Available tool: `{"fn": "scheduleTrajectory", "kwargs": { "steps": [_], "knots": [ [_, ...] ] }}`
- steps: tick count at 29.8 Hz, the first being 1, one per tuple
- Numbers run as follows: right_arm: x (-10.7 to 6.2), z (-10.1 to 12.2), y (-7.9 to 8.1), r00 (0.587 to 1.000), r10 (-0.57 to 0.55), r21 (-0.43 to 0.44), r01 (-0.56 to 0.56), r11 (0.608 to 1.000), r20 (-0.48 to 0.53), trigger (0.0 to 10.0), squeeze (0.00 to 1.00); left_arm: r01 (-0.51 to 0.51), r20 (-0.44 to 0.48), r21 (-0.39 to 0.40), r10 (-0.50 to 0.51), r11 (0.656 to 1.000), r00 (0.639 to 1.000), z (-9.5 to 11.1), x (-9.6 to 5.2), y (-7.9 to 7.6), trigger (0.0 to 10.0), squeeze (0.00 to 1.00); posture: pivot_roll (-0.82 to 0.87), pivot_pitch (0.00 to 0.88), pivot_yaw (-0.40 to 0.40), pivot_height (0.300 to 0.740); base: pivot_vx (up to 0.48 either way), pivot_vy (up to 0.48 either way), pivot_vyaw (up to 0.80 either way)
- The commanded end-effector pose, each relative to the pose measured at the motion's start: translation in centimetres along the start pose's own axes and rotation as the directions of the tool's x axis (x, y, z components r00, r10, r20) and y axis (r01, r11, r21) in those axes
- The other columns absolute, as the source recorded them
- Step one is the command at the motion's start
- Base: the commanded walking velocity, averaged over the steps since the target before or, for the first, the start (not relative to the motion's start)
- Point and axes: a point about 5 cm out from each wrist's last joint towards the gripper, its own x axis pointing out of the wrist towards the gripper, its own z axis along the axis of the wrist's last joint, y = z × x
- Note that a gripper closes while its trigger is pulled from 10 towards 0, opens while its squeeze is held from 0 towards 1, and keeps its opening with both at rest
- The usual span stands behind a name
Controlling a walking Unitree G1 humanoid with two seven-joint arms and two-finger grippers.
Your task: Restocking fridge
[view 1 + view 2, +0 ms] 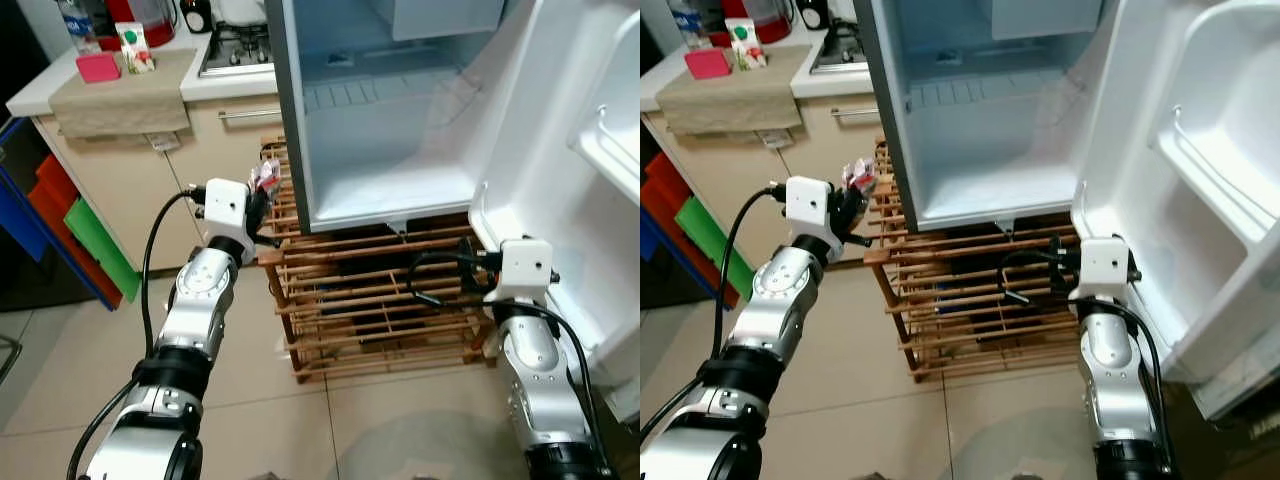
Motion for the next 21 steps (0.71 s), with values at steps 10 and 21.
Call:
{"fn": "scheduleTrajectory", "kwargs": {
  "steps": [10, 21],
  "knots": [
    [0.6, -0.6, -6.8, 0.968, -0.250, -0.099, 0.245, 0.964, -0.037, 10.0, 0.00, -0.008, 0.022, 0.004, 0.008, 1.000, 1.000, 0.6, 0.4, 0.5, 10.0, 0.00, -0.12, 0.000, 0.101, 0.740, 0.000, 0.000, 0.00],
    [1.3, 1.1, -11.0, 0.929, -0.368, -0.139, 0.369, 0.919, 0.033, 10.0, 0.00, -0.012, 0.017, -0.003, 0.012, 1.000, 1.000, 0.2, 0.1, 0.4, 10.0, 0.00, -0.11, 0.000, 0.096, 0.740, 0.000, 0.000, 0.00]
  ]
}}
